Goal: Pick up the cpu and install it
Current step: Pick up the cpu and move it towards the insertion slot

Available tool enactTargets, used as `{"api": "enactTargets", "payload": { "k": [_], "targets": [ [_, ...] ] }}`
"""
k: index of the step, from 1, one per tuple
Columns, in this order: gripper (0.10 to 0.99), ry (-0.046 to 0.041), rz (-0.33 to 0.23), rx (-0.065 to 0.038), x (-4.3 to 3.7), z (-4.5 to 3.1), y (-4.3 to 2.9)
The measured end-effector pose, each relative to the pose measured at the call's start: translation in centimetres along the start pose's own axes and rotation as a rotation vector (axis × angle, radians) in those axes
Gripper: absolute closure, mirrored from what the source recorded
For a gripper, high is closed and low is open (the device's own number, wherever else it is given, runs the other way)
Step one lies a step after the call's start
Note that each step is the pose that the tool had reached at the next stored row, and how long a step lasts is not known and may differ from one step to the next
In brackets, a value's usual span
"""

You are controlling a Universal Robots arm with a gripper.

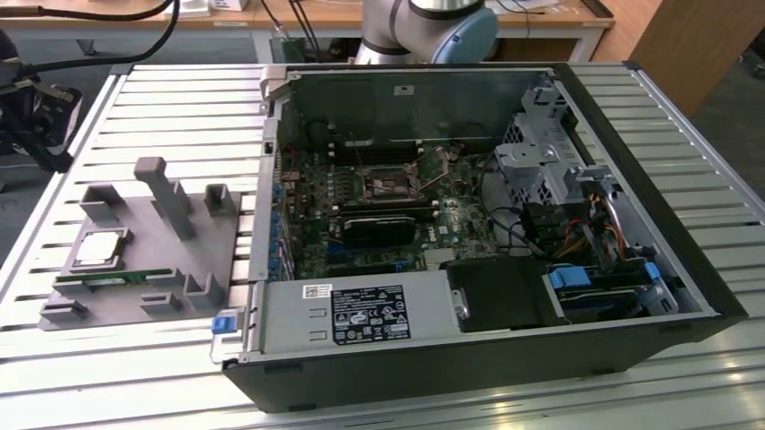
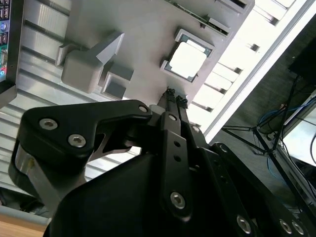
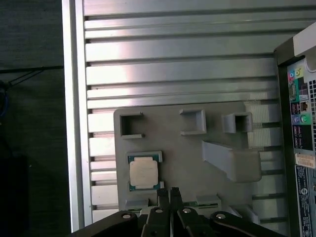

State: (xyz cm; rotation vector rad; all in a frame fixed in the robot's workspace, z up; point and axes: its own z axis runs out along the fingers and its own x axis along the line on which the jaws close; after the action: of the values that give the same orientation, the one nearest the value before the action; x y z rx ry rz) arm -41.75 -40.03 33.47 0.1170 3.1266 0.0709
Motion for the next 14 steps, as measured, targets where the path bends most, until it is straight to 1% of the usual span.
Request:
{"api": "enactTargets", "payload": {
  "k": [2, 3, 4, 5, 6, 7, 8, 10, 11, 12, 13, 14],
  "targets": [
    [0.855, 0.0049, 0.0, 0.0, 0.0, 0.36, -0.03],
    [0.855, 0.0068, -0.001, 0.001, 0.0, 0.54, -0.05],
    [0.796, 0.0087, -0.001, 0.001, 0.01, 0.72, -0.07],
    [0.796, 0.011, -0.003, 0.001, 0.02, 0.9, -0.09],
    [0.737, 0.0129, -0.005, 0.001, 0.04, 1.09, -0.1],
    [0.678, 0.0138, -0.006, 0.001, 0.1, 1.27, -0.12],
    [0.678, 0.0145, -0.007, 0.001, 0.21, 1.43, -0.13],
    [0.561, 0.0149, -0.008, 0.001, 0.48, 1.69, -0.17],
    [0.561, 0.0148, -0.008, 0.001, 0.6, 1.8, -0.18],
    [0.506, 0.0149, -0.008, 0.001, 0.74, 1.88, -0.19],
    [0.506, 0.0148, -0.008, 0.001, 0.9, 1.95, -0.21],
    [0.443, 0.0147, -0.008, 0.001, 1.07, 2.01, -0.22]
  ]
}}
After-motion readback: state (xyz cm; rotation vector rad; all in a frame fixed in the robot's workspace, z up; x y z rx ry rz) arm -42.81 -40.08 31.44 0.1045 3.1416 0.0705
